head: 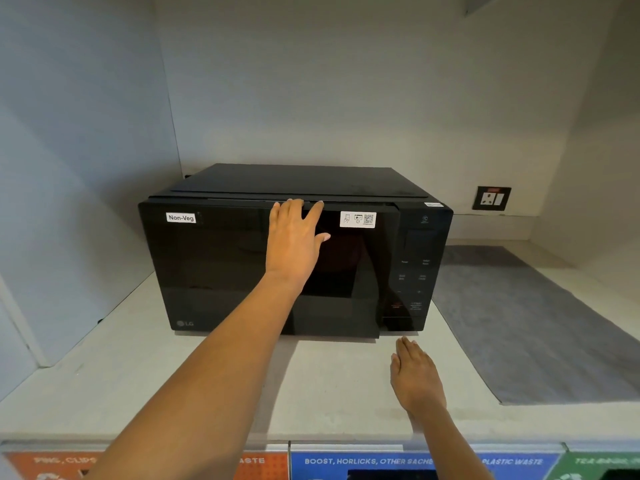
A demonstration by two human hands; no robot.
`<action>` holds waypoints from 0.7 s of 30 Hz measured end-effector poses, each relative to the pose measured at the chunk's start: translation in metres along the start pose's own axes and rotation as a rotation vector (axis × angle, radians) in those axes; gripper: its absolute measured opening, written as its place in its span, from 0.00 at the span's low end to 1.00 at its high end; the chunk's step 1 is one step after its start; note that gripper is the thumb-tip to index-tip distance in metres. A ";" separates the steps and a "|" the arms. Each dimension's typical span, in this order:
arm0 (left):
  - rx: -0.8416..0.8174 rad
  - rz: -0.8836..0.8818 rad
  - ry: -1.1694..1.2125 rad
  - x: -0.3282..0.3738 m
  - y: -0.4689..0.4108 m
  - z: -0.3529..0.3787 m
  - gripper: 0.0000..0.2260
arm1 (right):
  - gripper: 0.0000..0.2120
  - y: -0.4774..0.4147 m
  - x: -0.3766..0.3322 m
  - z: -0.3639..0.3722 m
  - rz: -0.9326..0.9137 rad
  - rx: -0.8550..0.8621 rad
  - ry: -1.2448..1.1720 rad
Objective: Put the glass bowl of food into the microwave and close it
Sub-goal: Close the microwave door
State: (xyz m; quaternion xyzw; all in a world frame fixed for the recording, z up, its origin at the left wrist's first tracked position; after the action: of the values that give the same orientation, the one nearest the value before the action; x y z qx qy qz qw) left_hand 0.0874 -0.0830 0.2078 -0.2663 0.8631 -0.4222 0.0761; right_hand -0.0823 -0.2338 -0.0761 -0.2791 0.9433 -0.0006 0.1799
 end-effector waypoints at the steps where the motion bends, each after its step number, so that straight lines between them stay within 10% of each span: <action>1: 0.004 -0.002 0.002 0.001 -0.001 0.000 0.25 | 0.27 0.000 0.000 0.000 0.000 -0.004 0.003; 21: 0.032 0.017 -0.002 -0.001 -0.001 0.007 0.24 | 0.27 0.003 -0.002 -0.002 0.011 -0.015 0.014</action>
State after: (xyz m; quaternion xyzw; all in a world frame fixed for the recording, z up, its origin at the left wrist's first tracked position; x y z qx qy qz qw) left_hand 0.0911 -0.0874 0.2038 -0.2580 0.8584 -0.4352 0.0849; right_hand -0.0831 -0.2310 -0.0743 -0.2754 0.9460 0.0057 0.1711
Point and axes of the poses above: each hand's wrist, its own y-axis away from the middle knuckle, its own z-axis out of the palm, x = y × z, the point moved 10 cm from there along -y, towards the middle knuckle, and after that the axes turned 7 degrees about x, right-handed, at the moved point
